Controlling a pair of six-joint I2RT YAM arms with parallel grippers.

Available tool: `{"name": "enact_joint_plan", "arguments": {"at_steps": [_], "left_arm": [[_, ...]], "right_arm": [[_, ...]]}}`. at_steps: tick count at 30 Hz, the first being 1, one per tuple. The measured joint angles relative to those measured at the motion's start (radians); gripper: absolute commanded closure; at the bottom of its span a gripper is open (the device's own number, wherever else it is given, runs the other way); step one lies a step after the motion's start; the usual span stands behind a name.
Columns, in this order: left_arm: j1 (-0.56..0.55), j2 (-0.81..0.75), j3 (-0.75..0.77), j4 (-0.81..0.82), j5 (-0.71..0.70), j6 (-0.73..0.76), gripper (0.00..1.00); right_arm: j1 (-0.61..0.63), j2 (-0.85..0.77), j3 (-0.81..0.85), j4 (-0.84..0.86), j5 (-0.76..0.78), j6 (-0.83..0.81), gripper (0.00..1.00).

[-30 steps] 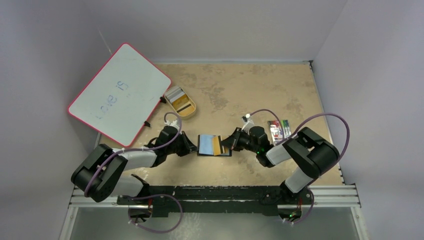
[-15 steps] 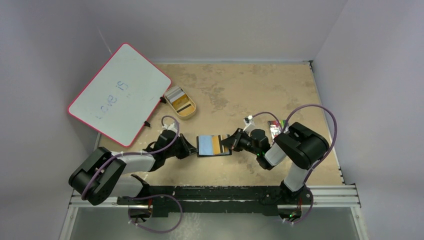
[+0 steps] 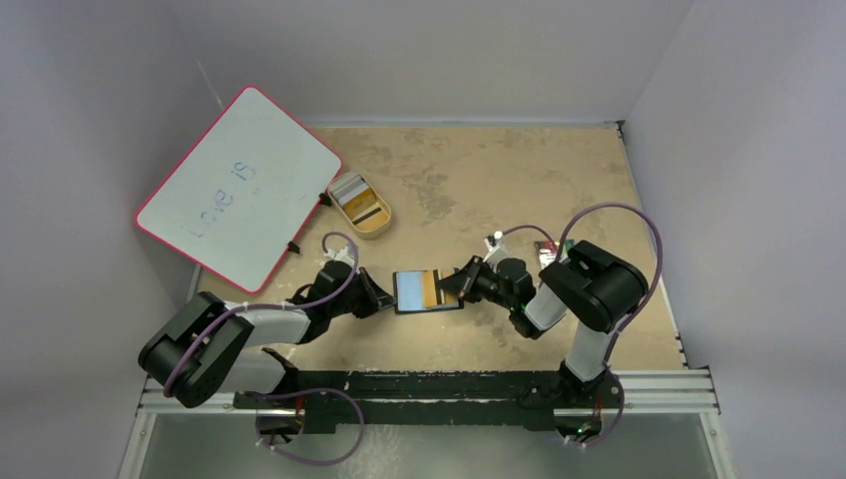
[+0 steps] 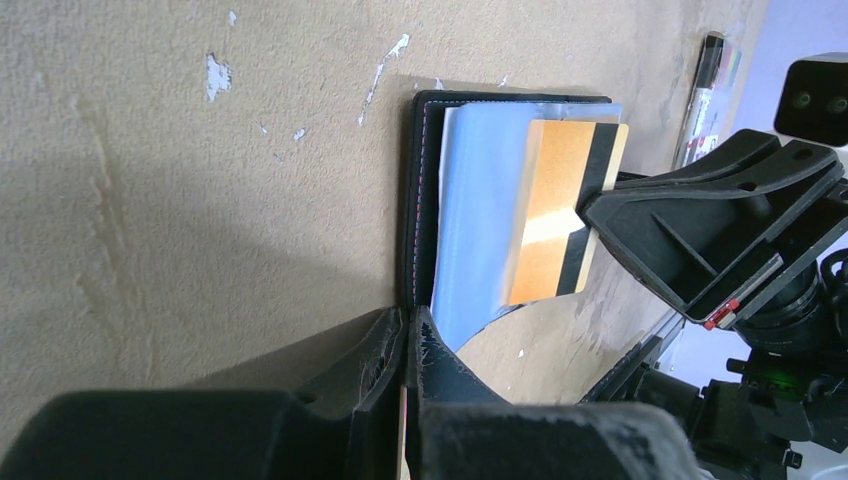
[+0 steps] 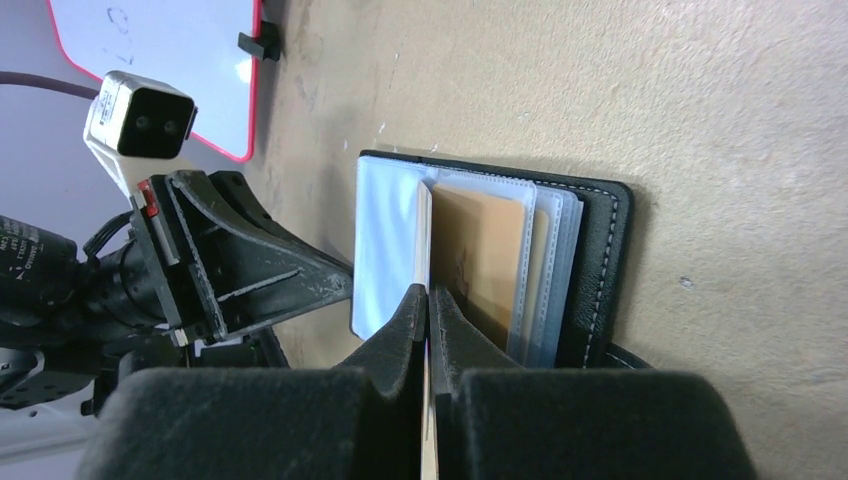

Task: Put the credit cards into the card holder
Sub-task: Move the card holder to the center of the board.

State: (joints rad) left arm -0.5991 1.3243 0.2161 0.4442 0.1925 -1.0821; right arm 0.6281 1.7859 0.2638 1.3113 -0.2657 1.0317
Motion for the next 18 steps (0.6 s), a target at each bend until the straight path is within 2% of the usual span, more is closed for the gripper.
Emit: {"name": "enact_joint_plan", "arguments": {"at_steps": [12,15,18], "left_arm": [[-0.013,0.006,0.0,0.011,-0.007,-0.001,1.0],[-0.014,0.006,0.0,0.011,-0.008,-0.002,1.0],[-0.018,-0.001,0.0,0.003,-0.016,-0.005,1.0]], "right_arm": [[0.046,0.059,0.026,0.027,0.034,0.069,0.92],[0.068,0.045,0.06,-0.042,0.047,0.062,0.84],[0.089,0.002,0.116,-0.191,0.063,0.029,0.73]]}}
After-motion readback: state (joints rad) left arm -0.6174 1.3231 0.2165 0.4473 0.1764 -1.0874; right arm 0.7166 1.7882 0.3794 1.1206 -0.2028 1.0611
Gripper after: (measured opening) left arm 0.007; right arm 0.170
